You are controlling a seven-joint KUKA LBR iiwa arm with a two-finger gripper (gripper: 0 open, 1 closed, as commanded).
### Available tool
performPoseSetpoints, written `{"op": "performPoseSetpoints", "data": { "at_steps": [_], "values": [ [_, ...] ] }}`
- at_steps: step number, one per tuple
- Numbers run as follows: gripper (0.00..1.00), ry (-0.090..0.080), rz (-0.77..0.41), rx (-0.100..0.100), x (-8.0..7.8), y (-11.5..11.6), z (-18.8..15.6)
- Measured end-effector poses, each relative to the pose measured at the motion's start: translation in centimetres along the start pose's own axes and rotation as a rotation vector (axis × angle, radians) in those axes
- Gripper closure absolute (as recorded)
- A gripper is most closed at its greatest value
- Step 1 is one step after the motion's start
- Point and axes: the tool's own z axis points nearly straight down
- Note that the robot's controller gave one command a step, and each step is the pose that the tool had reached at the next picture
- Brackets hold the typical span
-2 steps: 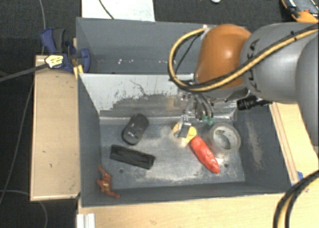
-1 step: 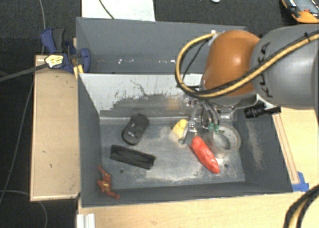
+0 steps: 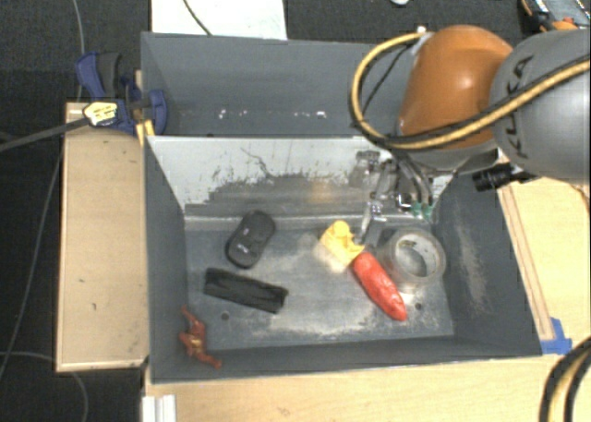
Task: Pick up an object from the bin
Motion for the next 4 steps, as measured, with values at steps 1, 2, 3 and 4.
{"op": "performPoseSetpoints", "data": {
  "at_steps": [1,2,3,4],
  "values": [
    [0.00,0.000,0.010,-0.001,0.9,0.4,0.7],
    [0.00,-0.007,-0.038,-0.001,0.2,-5.1,-1.6],
    [0.00,0.007,0.010,-0.005,1.9,-1.8,3.0],
    [0.00,-0.009,0.156,-0.001,4.1,-7.5,4.0]
  ]
}}
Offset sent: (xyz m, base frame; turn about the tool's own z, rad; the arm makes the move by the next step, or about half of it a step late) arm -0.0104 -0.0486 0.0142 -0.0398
